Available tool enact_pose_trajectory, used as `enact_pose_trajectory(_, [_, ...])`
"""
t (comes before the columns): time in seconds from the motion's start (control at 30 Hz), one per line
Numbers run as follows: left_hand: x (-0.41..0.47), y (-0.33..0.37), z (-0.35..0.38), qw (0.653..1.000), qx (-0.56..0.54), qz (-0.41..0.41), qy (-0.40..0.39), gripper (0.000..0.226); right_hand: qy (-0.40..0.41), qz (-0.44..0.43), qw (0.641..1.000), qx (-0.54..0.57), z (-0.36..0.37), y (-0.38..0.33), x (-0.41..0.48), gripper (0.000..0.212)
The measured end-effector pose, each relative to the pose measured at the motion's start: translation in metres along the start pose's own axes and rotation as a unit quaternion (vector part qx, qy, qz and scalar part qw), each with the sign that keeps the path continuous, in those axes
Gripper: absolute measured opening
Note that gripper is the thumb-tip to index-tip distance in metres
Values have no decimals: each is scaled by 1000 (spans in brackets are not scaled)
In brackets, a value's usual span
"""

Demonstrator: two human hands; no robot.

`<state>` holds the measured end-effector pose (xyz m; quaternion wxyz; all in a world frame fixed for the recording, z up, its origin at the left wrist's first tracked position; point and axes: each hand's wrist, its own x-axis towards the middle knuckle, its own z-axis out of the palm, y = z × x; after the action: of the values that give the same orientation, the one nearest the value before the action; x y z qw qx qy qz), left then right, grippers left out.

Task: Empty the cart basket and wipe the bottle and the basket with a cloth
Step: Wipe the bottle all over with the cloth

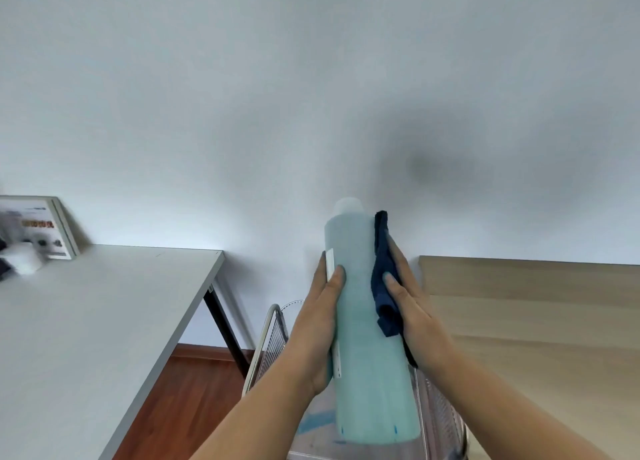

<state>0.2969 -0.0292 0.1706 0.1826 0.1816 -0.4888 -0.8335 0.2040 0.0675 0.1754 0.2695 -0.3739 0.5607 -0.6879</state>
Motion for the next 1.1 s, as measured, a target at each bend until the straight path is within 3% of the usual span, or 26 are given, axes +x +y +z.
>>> enact_pose_trajectory(0.17, [2,20,3,997,57,28,32,50,5,-24,1000,17,10,4,-44,50])
enact_pose_trajectory(0.33, [-9,14,11,995,64,75,9,55,10,-42,999,10,7,-4,-13,49])
enact_pose_trajectory(0.5, [-11,12,15,999,-36,22,-9,45,-6,-9,999,43,1,-19,19,47])
enact_pose_trajectory(0.6, [-4,20,10,996,-80,-16,38,63,-32,2,995,89,9,-12,-10,46])
enact_pose_trajectory(0.8, [-7,30,3,992,72,71,74,46,-12,-34,998,60,16,-8,-39,49])
enact_pose_trajectory(0.97, [-19,16,2,998,11,45,-31,60,23,-71,995,-61,13,-11,3,51])
enact_pose_trajectory(1.1, [-22,12,7,996,-61,40,-56,62,20,-50,998,34,3,-23,29,45])
